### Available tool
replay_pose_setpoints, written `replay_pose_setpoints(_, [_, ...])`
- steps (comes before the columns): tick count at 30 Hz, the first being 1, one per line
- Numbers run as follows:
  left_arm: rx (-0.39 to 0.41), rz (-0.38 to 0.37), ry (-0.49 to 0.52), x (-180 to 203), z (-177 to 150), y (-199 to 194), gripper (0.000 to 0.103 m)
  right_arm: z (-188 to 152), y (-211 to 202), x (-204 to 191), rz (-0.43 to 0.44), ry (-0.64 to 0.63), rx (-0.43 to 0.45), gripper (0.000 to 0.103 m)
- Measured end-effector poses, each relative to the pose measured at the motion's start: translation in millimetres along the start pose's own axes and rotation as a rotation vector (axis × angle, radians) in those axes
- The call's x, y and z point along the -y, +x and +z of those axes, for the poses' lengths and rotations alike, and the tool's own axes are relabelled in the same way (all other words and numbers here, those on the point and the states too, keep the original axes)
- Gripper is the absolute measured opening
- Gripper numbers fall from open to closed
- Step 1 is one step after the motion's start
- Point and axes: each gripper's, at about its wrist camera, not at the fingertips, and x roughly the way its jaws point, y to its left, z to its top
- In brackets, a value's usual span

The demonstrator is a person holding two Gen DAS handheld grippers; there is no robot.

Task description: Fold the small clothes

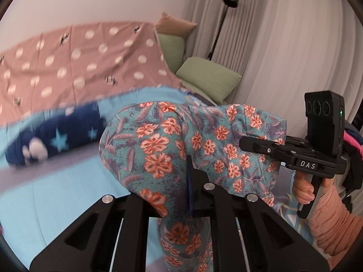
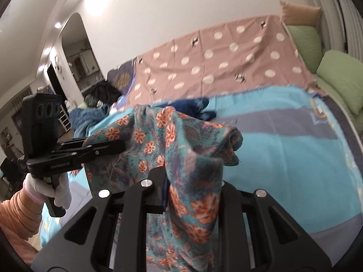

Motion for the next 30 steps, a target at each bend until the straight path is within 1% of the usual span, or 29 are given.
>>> replay_pose_setpoints(2, [0.016,0.01,0.037,5.6,23.7,3.8,0.011,16.4,-5.4,2.6,-0.025,-0.021,0.025,0.019])
replay_pose_setpoints(7, [0.047,0.038,0.084,1.1,79.9,25.9,0.011,71.5,-5.5,17.6,-0.087,-0.057,0.09,0.019])
replay_pose_setpoints(10, [0.054,0.069,0.111,-5.8,112.1,46.2,0.011,109.1,9.4,35.9,-0.127,-0.053,0.105,0.019])
replay_pose_setpoints(12, [0.05,0.098,0.117,-12.0,128.1,61.4,0.011,125.9,22.0,45.7,-0.144,-0.048,0.103,0.019])
replay_pose_setpoints(15, [0.038,0.132,0.115,-21.9,143.4,83.9,0.011,147.0,48.0,60.6,-0.184,-0.055,0.092,0.019])
replay_pose_setpoints(17, [0.03,0.158,0.115,-28.4,149.8,99.8,0.011,155.5,67.2,69.6,-0.207,-0.061,0.082,0.019])
replay_pose_setpoints(20, [0.006,0.201,0.101,-42.5,159.8,134.3,0.011,163.9,99.5,86.5,-0.241,-0.062,0.063,0.019])
replay_pose_setpoints(23, [-0.032,0.244,0.082,-59.4,163.5,178.8,0.011,170.3,132.6,110.2,-0.274,-0.026,0.038,0.019])
replay_pose_setpoints(24, [-0.045,0.257,0.08,-64.6,163.7,189.3,0.013,171.3,143.3,117.7,-0.283,-0.014,0.03,0.019])
replay_pose_setpoints(25, [-0.068,0.281,0.082,-72.3,160.9,204.1,0.019,171.6,154.7,125.5,-0.291,-0.004,0.02,0.02])
replay_pose_setpoints(26, [-0.113,0.318,0.091,-80.7,155.2,222.0,0.024,170.2,171.4,136.7,-0.314,0.011,-0.002,0.023])
replay_pose_setpoints(27, [-0.168,0.357,0.098,-87.6,146.7,238.6,0.024,166.7,186.5,146.5,-0.358,0.03,-0.037,0.038])
replay_pose_setpoints(28, [-0.209,0.392,0.107,-92.3,137.6,250.0,0.026,160.7,200.2,155.8,-0.414,0.05,-0.074,0.048])
replay_pose_setpoints(29, [-0.233,0.435,0.13,-95.3,127.0,257.5,0.028,150.2,213.4,165.7,-0.49,0.062,-0.111,0.048])
replay_pose_setpoints(30, [-0.248,0.477,0.162,-97.1,113.4,262.5,0.03,139.6,220.0,172.9,-0.521,0.071,-0.137,0.047])
